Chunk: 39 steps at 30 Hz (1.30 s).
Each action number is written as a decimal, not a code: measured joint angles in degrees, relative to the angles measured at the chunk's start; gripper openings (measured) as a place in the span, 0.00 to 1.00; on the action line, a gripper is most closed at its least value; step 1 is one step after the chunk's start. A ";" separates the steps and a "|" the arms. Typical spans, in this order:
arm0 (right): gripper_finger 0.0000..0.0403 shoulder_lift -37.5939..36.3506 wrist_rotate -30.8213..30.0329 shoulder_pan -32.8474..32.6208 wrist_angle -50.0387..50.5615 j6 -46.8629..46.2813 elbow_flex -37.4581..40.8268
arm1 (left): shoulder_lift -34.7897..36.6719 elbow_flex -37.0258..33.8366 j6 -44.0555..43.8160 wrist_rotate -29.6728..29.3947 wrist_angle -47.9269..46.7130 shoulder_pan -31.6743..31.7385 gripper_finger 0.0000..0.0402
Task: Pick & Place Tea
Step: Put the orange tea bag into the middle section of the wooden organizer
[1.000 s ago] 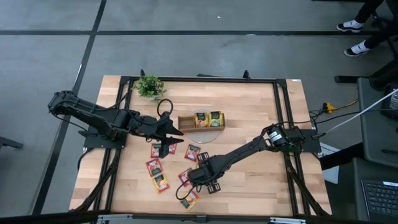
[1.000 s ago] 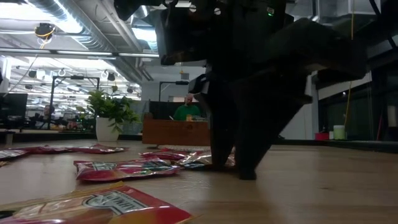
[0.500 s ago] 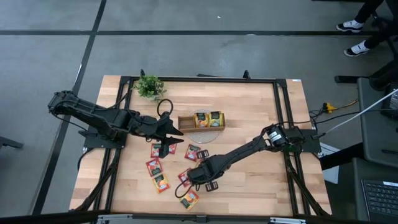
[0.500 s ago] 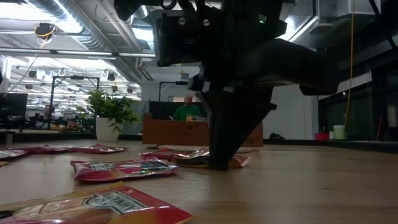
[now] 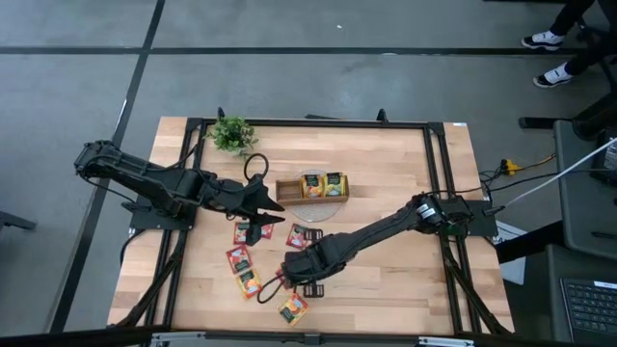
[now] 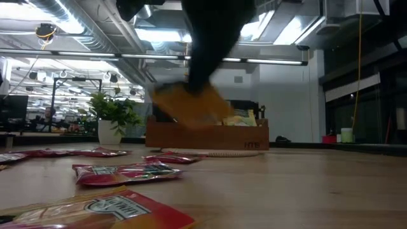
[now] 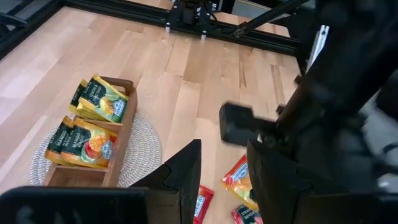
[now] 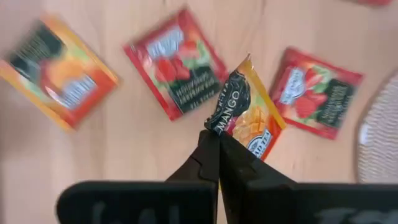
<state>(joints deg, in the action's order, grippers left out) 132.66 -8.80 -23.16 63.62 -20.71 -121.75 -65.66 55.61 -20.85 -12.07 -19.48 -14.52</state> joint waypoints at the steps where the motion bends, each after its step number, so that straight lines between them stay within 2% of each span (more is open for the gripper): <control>1: 0.00 -0.02 0.11 0.00 1.48 -1.40 -2.02 | 0.01 0.00 0.04 0.34 0.01 0.00 0.31; 7: 0.00 -0.28 9.48 0.02 9.73 -4.85 -13.31 | 0.00 -0.04 4.02 8.21 0.75 0.00 0.31; 13: 0.00 -5.39 21.54 0.56 7.46 -9.58 -11.36 | 0.01 -0.04 7.35 13.03 1.90 -0.01 0.31; 17: 0.00 -7.21 25.58 2.04 5.00 -10.99 -11.40 | -0.13 -0.04 11.11 16.53 2.78 -0.02 0.31; 21: 0.00 -8.08 28.06 4.01 3.68 -12.30 -11.58 | -0.31 -0.04 14.36 19.53 5.21 -0.44 0.31; 29: 0.00 -9.01 27.03 5.38 0.48 -12.65 -11.63 | -0.01 -0.04 14.15 19.91 6.01 -0.35 0.31; 35: 0.00 -10.72 28.42 5.97 -4.91 -12.04 -11.65 | -0.03 -0.04 14.13 27.92 9.18 -0.38 0.31; 39: 0.00 -11.75 28.43 6.58 -6.72 -12.07 -11.65 | -0.03 -0.04 14.13 31.02 11.05 -0.50 0.31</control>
<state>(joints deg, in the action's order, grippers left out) 120.91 19.63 -16.58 56.89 -32.78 -133.41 -65.69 55.57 -6.72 18.96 -8.43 -15.03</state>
